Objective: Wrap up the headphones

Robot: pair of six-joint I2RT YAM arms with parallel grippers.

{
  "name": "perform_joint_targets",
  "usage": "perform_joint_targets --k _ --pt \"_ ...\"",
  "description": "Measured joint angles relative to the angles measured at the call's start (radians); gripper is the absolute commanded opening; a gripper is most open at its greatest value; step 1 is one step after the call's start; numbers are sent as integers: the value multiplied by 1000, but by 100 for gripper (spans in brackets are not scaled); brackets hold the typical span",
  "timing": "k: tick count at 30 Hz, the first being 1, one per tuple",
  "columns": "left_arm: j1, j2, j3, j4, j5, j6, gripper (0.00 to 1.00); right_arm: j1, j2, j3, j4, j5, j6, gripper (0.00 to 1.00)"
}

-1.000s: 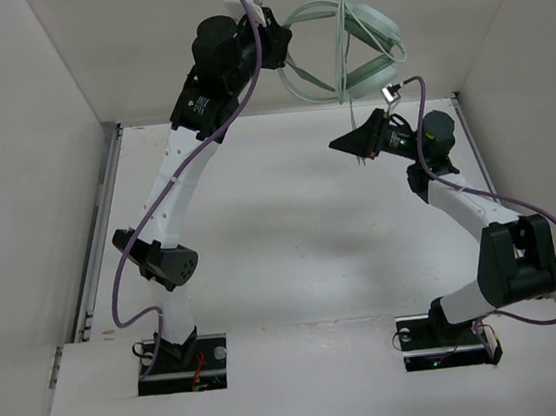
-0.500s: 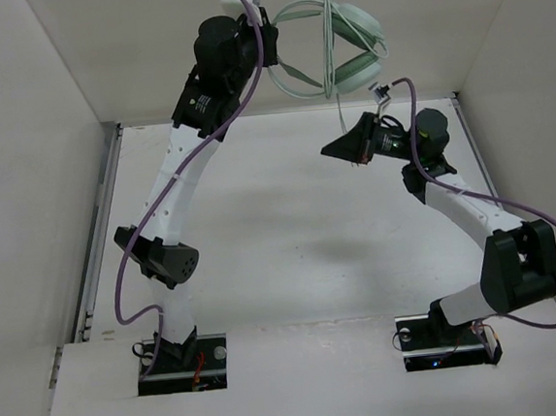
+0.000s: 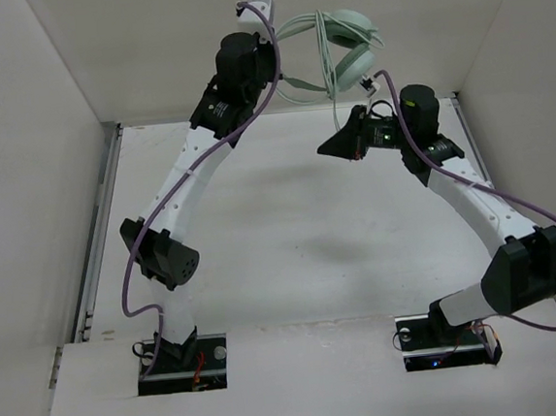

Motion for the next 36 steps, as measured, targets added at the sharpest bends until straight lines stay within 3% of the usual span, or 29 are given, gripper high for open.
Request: perform_joint_targets --k 10,18,28,36 --pt "-6 -55 -239 11 -22 -25 3 2 -12 -63 -89 38 -69 8" --pt "-5 -122 -515 -6 2 -67 3 -10 10 -101 -129 40 -129 8" --pt "52 -121 -632 34 31 -101 2 -5 207 -59 -277 55 -273 8" --pt "55 -78 -691 64 41 -108 2 28 274 -55 -333 96 -349 8"
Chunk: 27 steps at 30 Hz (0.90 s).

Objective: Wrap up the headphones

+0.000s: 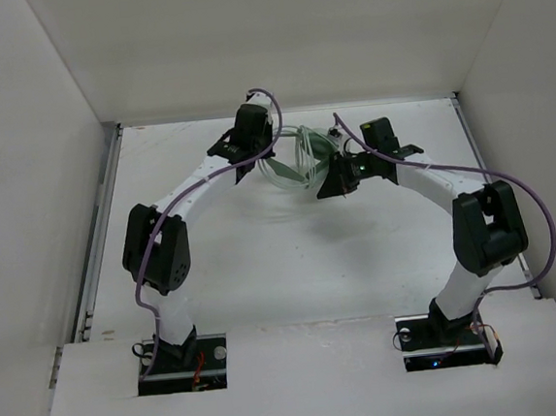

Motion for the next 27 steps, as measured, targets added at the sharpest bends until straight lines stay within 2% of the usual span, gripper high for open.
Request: perform_joint_targets --k 11,21,27 --pt "9 57 -32 31 35 -5 2 -19 34 0 -8 37 -6 8" --pt "19 187 -32 46 96 -34 2 -19 95 0 -40 37 -8 9" --pt "19 212 -33 47 138 -71 3 -18 95 5 -47 21 -14 12"
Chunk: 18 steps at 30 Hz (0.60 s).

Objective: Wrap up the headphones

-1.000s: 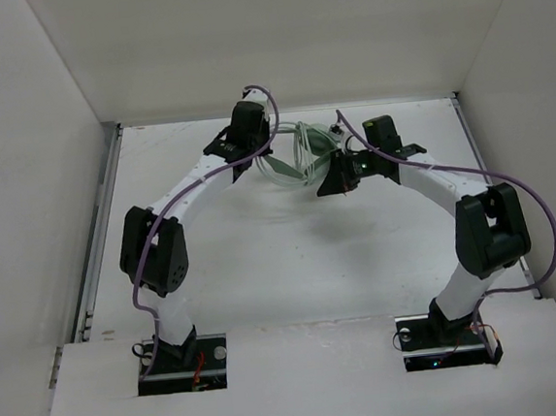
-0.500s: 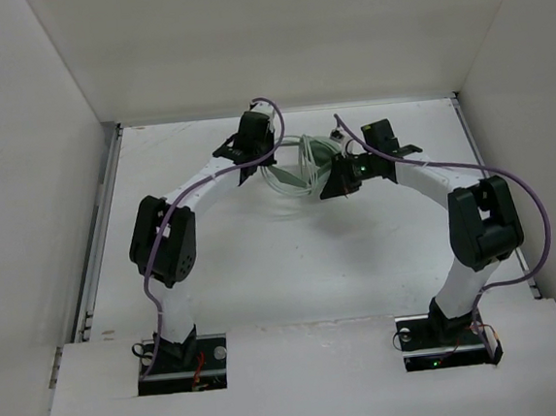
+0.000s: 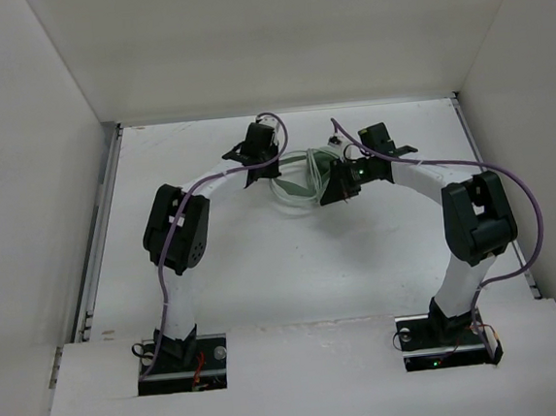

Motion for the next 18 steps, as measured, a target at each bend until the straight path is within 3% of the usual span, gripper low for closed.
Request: perform_joint_targets --k 2,10,18 --pt "0 0 -3 2 9 -10 4 0 0 0 -5 -7 0 14" --pt "5 8 -33 9 51 -39 27 1 0 0 -18 -33 0 23" --pt "24 12 -45 9 84 -38 50 6 0 2 -27 -62 -1 44"
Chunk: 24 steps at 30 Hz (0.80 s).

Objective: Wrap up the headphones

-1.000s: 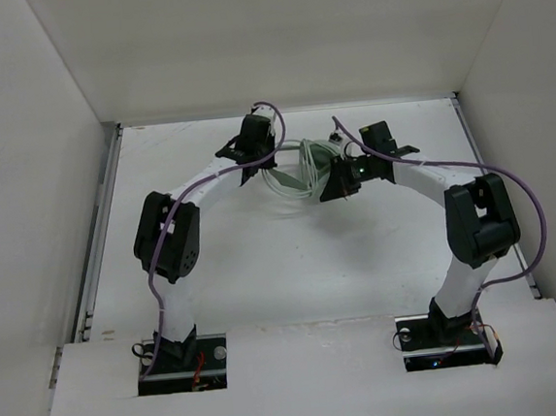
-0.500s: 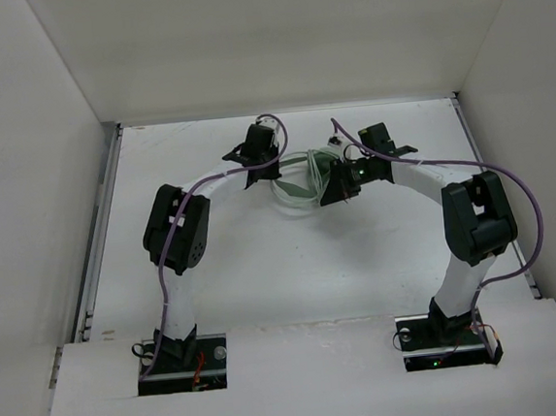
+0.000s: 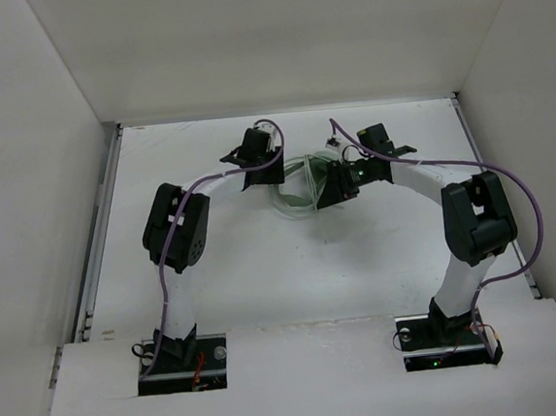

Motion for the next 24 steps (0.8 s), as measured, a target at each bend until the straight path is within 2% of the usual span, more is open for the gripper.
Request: perform_joint_targets --k 5,13,24 --pt "27 0 0 -1 16 0 57 -7 0 0 -36 -23 -32 45" --pt "84 -57 0 -23 41 -5 57 -78 -19 -25 -104 -34 -109 42" --pt "183 -255 145 -50 156 -13 58 -317 -264 -36 -133 69 -191 42"
